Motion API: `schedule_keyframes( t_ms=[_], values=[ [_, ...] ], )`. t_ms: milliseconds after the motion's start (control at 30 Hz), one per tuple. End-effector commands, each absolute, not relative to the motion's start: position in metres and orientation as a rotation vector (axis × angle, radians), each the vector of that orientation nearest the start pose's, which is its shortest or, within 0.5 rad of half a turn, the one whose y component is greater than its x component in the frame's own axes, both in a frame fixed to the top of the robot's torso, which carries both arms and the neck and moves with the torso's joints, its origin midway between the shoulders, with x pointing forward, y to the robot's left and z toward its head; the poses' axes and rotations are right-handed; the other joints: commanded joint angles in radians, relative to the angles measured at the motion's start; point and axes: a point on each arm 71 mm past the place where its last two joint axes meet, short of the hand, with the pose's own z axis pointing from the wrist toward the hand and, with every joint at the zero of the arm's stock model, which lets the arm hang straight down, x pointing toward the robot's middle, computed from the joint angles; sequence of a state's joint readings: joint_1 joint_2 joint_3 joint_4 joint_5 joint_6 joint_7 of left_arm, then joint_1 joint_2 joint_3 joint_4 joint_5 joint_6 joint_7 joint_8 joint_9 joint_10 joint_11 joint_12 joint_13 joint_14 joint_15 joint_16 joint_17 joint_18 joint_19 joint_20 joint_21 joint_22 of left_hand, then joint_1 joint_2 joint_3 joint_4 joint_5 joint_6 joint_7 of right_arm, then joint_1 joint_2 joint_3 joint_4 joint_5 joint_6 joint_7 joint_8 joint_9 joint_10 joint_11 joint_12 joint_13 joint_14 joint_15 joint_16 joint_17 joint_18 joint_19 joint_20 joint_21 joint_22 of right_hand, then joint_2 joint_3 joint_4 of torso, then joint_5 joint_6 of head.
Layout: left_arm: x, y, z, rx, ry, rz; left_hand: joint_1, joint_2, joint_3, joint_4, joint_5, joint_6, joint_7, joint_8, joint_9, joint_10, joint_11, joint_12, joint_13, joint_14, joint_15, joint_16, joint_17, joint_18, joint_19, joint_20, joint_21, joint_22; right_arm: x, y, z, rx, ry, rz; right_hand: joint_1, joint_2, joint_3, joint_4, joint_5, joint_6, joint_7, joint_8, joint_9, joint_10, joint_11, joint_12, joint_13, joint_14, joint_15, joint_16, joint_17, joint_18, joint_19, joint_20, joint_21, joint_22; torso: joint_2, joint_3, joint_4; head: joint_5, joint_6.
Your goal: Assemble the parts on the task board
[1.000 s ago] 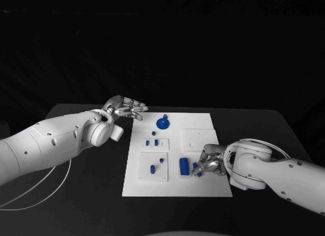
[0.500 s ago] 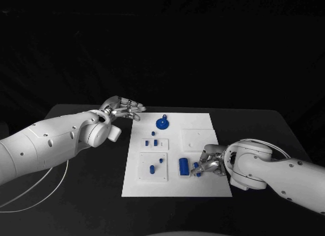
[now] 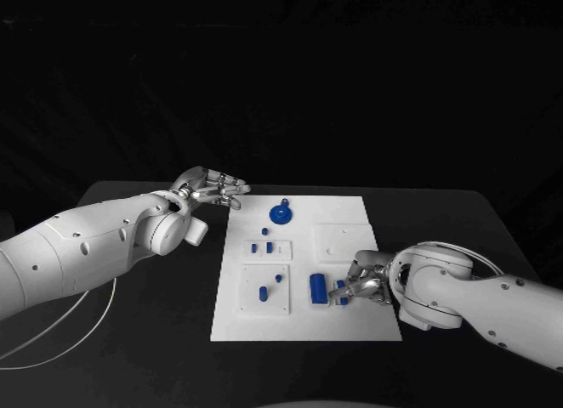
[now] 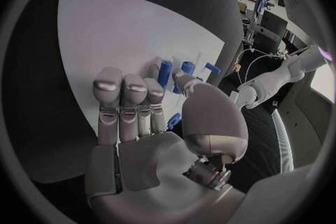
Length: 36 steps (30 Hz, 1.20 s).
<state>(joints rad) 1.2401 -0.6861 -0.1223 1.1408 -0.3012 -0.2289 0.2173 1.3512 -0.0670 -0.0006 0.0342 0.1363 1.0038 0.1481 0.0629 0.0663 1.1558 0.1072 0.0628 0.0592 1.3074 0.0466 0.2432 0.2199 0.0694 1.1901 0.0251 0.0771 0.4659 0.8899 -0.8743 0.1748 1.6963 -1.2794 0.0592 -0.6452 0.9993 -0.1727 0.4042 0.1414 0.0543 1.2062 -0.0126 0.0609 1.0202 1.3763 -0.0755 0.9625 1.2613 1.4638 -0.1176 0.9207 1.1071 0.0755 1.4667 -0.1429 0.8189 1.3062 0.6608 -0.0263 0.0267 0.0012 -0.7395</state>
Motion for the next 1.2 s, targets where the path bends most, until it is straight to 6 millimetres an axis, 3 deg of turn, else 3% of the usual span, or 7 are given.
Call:
schedule_keyframes(
  t_ms=[33, 67, 100, 133, 767, 967, 1200],
  values=[
    [0.549, 0.24, -0.213, -0.88, 1.637, -1.172, -0.001, -0.006, 0.002, -0.002, 0.0, -0.004, -0.002, 0.0, 0.001, -0.005, 0.001, 0.004, 0.001, -0.007, 0.003, 0.005, 0.0, -0.019, -0.003, 0.005, 0.0, -0.001, 0.413, -0.192, -0.267, 0.219, 2.315, 0.407, 0.005, -0.01, -0.004, 0.016, -0.006, 0.008, 0.001, 0.005, 0.002, 0.001, 0.002, -0.002, 0.001, 0.001, -0.005, -0.003, 0.001, -0.011, 0.056, -0.004, 0.001, -0.001, 0.0, -0.0001, 0.0007, 0.003, -0.001],
    [0.549, 0.24, -0.213, -0.88, 1.637, -1.171, -0.001, -0.006, 0.002, -0.002, 0.0, -0.004, -0.002, 0.0, 0.001, -0.005, 0.001, 0.004, 0.001, -0.007, 0.003, 0.005, 0.0, -0.019, -0.003, 0.005, 0.0, -0.001, 0.413, -0.192, -0.267, 0.221, 2.314, 0.41, 0.005, -0.013, -0.006, 0.02, -0.006, 0.008, 0.002, 0.005, 0.002, 0.001, 0.002, -0.003, 0.001, 0.001, -0.005, -0.003, 0.002, -0.011, 0.056, -0.004, 0.002, -0.001, 0.0, 0.0002, 0.0009, 0.003, -0.001],
    [0.549, 0.24, -0.213, -0.88, 1.637, -1.171, -0.001, -0.006, 0.002, -0.002, 0.0, -0.004, -0.002, 0.0, 0.001, -0.005, 0.001, 0.004, 0.001, -0.007, 0.003, 0.005, 0.0, -0.019, -0.003, 0.005, 0.0, -0.001, 0.413, -0.192, -0.267, 0.222, 2.314, 0.412, 0.035, -0.018, -0.015, 0.056, -0.006, 0.009, 0.002, 0.004, 0.004, 0.002, 0.002, -0.003, 0.002, 0.001, -0.005, -0.003, 0.004, -0.01, 0.056, -0.003, 0.003, -0.002, 0.0, 0.0002, 0.001, 0.003, 0.0],
    [0.549, 0.24, -0.213, -0.88, 1.637, -1.171, -0.001, -0.006, 0.002, -0.002, 0.0, -0.004, -0.002, 0.0, 0.001, -0.005, 0.001, 0.004, 0.001, -0.007, 0.003, 0.005, 0.0, -0.019, -0.003, 0.005, 0.0, -0.001, 0.413, -0.191, -0.267, 0.222, 2.313, 0.415, 0.038, -0.017, -0.015, 0.058, -0.006, 0.009, 0.002, 0.005, 0.004, 0.002, 0.002, -0.003, 0.002, 0.001, -0.005, -0.004, 0.004, -0.01, 0.056, -0.003, 0.003, -0.002, 0.0, 0.0003, 0.001, 0.005, -0.001],
    [0.55, 0.242, -0.213, -0.884, 1.636, -1.166, -0.001, -0.006, 0.002, -0.002, 0.0, -0.004, -0.002, 0.0, 0.001, -0.005, 0.001, 0.004, 0.001, -0.007, 0.003, 0.005, 0.0, -0.019, -0.003, 0.005, 0.0, -0.001, 0.414, -0.196, -0.267, 0.244, 2.302, 0.406, 0.022, -0.03, -0.009, 0.055, -0.006, 0.013, 0.001, 0.005, 0.006, 0.004, 0.001, -0.002, 0.004, 0.002, -0.006, -0.004, 0.006, -0.01, 0.056, -0.004, 0.006, -0.003, 0.0, -0.0004, 0.0004, 0.005, -0.001],
    [0.55, 0.242, -0.214, -0.884, 1.638, -1.166, -0.003, -0.006, 0.003, -0.005, -0.001, -0.004, -0.002, 0.0, 0.001, -0.005, 0.001, 0.004, 0.001, -0.008, 0.002, 0.009, 0.001, -0.019, -0.003, 0.005, 0.001, -0.002, 0.414, -0.2, -0.267, 0.248, 2.307, 0.403, 0.03, -0.033, -0.011, 0.032, -0.006, 0.013, 0.001, 0.004, 0.006, 0.004, 0.001, -0.003, 0.004, 0.002, -0.005, -0.005, 0.005, -0.011, 0.056, -0.004, 0.007, -0.003, -0.001, 0.0, 0.0004, 0.007, 0.001],
    [0.55, 0.244, -0.215, -0.887, 1.64, -1.162, -0.003, -0.006, 0.003, -0.005, -0.001, -0.004, -0.002, 0.0, 0.001, -0.005, 0.001, 0.004, 0.001, -0.008, 0.002, 0.009, 0.001, -0.019, -0.003, 0.005, 0.001, -0.002, 0.408, -0.206, -0.264, 0.31, 2.306, 0.437, 0.018, -0.039, -0.024, 0.037, -0.006, 0.015, 0.001, 0.005, 0.005, 0.006, 0.001, 0.0, 0.005, 0.002, -0.006, -0.003, 0.007, -0.01, 0.057, -0.005, 0.009, -0.003, 0.0, 0.0024, -0.0009, 0.013, 0.005]
  ],
)
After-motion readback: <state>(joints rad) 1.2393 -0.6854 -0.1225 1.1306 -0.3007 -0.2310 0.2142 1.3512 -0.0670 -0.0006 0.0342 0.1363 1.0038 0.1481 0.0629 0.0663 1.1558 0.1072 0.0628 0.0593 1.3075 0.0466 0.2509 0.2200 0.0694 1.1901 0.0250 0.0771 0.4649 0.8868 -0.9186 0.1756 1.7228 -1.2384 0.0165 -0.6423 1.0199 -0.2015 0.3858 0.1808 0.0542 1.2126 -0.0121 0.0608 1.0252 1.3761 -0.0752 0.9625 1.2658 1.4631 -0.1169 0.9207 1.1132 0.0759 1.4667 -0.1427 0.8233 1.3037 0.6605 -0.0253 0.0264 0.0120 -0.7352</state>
